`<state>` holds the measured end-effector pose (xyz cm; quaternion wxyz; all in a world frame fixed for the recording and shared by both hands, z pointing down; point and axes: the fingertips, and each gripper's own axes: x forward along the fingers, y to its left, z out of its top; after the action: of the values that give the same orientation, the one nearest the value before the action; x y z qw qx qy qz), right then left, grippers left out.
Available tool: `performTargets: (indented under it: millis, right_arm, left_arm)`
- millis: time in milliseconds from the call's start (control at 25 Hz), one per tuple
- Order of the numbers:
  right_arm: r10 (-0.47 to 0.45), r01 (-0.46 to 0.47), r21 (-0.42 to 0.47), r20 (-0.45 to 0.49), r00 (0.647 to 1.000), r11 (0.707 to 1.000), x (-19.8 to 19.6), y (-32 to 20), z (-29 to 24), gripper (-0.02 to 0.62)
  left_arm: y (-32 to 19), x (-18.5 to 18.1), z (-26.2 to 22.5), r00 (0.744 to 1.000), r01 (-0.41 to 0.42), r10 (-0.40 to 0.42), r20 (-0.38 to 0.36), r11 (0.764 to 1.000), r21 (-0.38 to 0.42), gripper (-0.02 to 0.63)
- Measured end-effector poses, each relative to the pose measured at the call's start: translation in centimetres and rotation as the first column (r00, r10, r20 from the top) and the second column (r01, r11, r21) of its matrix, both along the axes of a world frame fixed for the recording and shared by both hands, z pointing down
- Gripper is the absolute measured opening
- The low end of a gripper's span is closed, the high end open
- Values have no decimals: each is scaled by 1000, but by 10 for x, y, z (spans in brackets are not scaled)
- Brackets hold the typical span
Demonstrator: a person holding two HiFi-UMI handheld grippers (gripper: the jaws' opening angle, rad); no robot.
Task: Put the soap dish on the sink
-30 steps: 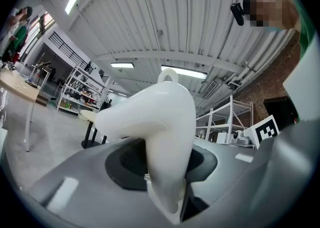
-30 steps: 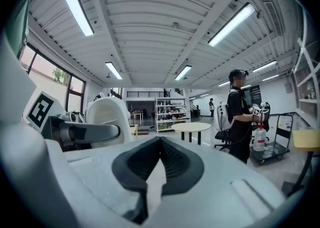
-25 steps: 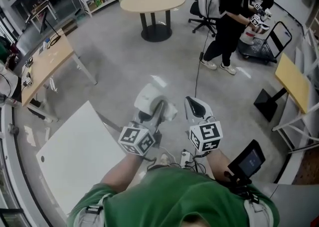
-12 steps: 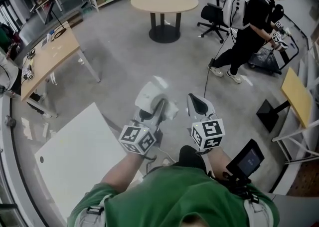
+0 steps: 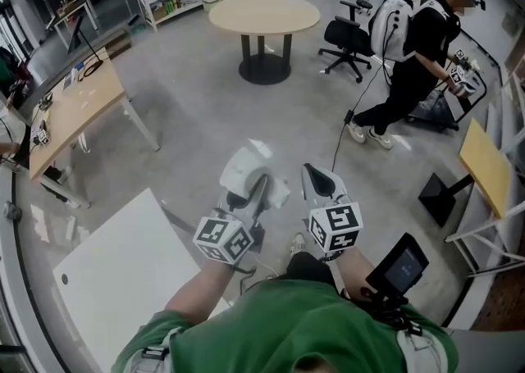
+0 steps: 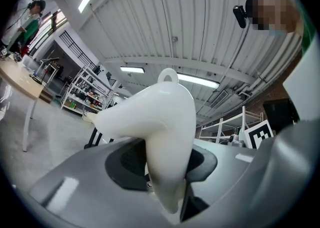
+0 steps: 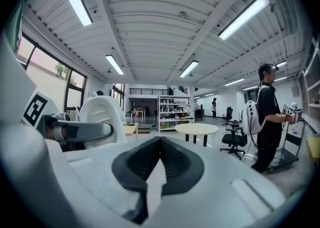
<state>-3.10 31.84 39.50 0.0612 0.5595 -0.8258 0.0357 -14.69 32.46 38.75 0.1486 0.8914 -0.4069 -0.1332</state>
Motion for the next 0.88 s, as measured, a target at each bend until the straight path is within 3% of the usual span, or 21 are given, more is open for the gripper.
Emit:
performTargets:
  millis: [360,880]
  right_arm:
    - [-25,24,35,8,1000,999,34,-61,-4,3]
    - [-7,6,7,43,999,1000,140,-132,3,3]
  left_arm:
    - [-61,39,-2,1000,15,-15,18,1000,21,151]
    - [-141,153,-4,997,-23,23,73,1000,2,152]
